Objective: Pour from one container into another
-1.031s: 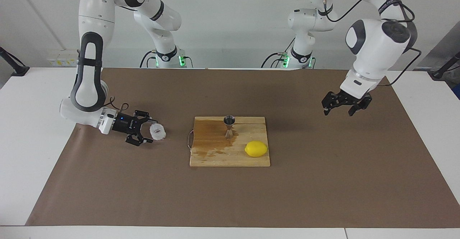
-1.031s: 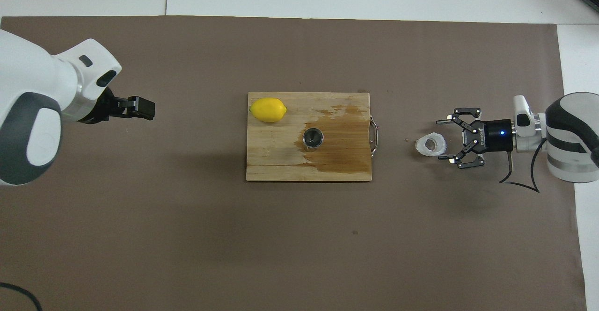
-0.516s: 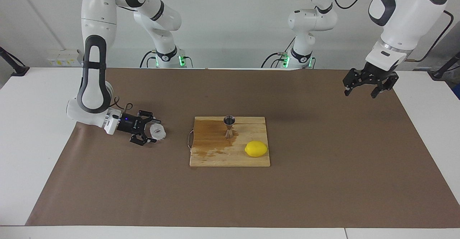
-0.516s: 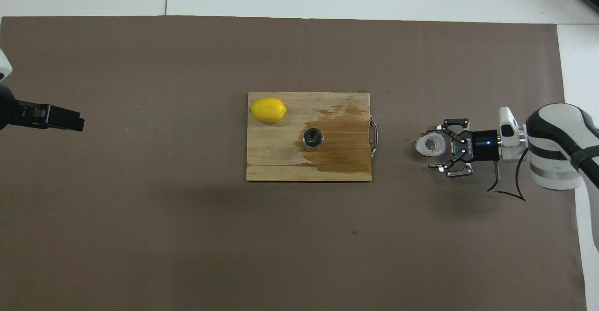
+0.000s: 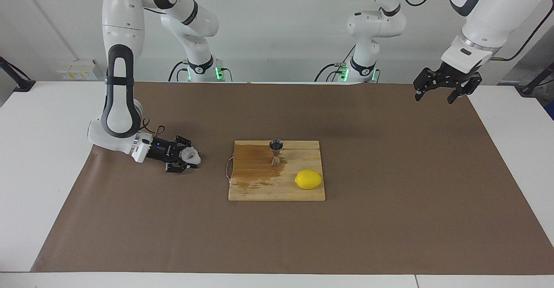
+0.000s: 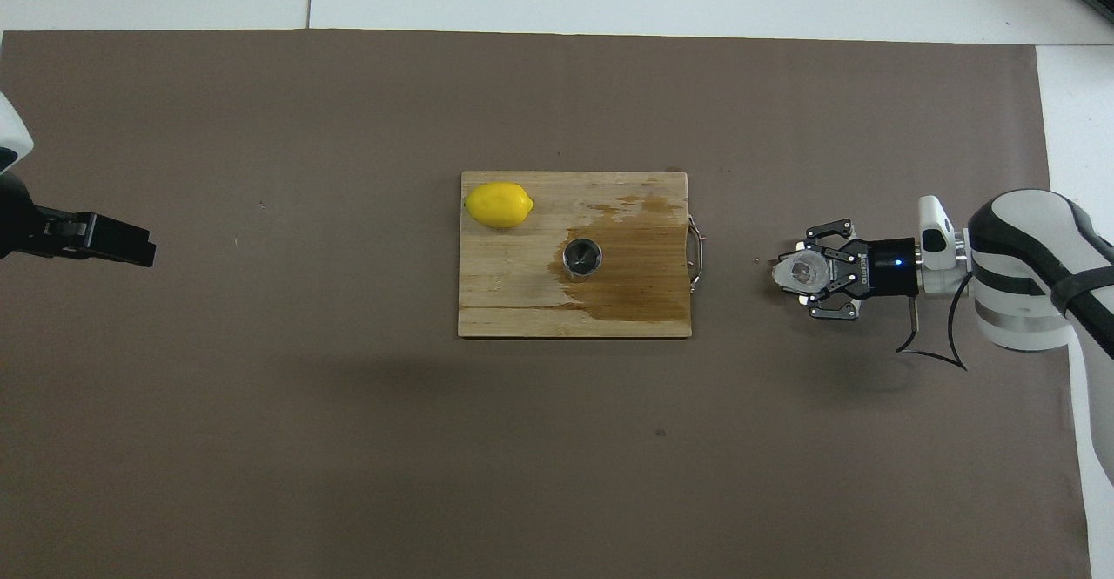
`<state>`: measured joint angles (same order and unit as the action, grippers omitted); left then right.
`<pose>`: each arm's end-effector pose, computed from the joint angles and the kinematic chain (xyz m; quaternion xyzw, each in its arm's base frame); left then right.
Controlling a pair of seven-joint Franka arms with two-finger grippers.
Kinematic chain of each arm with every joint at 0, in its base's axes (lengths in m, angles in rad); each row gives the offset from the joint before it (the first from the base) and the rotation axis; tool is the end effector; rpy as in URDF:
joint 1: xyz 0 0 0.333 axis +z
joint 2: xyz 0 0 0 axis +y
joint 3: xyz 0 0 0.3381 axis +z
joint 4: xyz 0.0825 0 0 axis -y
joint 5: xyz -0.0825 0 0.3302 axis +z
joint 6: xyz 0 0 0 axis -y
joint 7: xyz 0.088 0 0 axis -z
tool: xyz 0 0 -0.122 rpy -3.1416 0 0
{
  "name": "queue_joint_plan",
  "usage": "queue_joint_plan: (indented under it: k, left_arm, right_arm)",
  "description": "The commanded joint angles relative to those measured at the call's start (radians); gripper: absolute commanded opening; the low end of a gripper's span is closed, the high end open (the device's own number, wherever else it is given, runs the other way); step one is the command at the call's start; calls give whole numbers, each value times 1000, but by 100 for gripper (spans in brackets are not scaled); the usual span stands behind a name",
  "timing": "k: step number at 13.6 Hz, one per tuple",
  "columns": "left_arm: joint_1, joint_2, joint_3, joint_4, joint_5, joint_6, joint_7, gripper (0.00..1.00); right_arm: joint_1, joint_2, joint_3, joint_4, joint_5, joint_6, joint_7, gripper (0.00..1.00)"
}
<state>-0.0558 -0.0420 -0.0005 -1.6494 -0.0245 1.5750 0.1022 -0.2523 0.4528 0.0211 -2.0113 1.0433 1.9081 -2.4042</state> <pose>0.4843 -0.0303 0.6199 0.9967 -0.0789 -0.0159 0.0126 0.5398 -0.0513 0.2728 -0.6415 -0.6021 -0.3381 0.3341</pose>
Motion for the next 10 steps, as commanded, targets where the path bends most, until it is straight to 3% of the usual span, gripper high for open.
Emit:
queue_joint_plan:
  k: [1,3,6,8,10]
  left_arm:
    - [1,-29,-4,-29,20,-9,5,100]
    - [2,-29,-1,-26,20,-3,7,100]
    - [1,-29,-3,-26,20,-1,5,100]
    - [1,-29,-3,-27,20,-7,1,100]
    - [1,-29,-3,-27,20,-7,-1,100]
  right_arm:
    - [2,-23,13,5,37,0,14,3]
    - [36,-78,28,6,37,11,116,3]
    - [145,-224,26,6,20,37,362,3]
    - [214,-272,28,8,12,49,500,3]
    - [293,-310,28,8,-20,142,618,3]
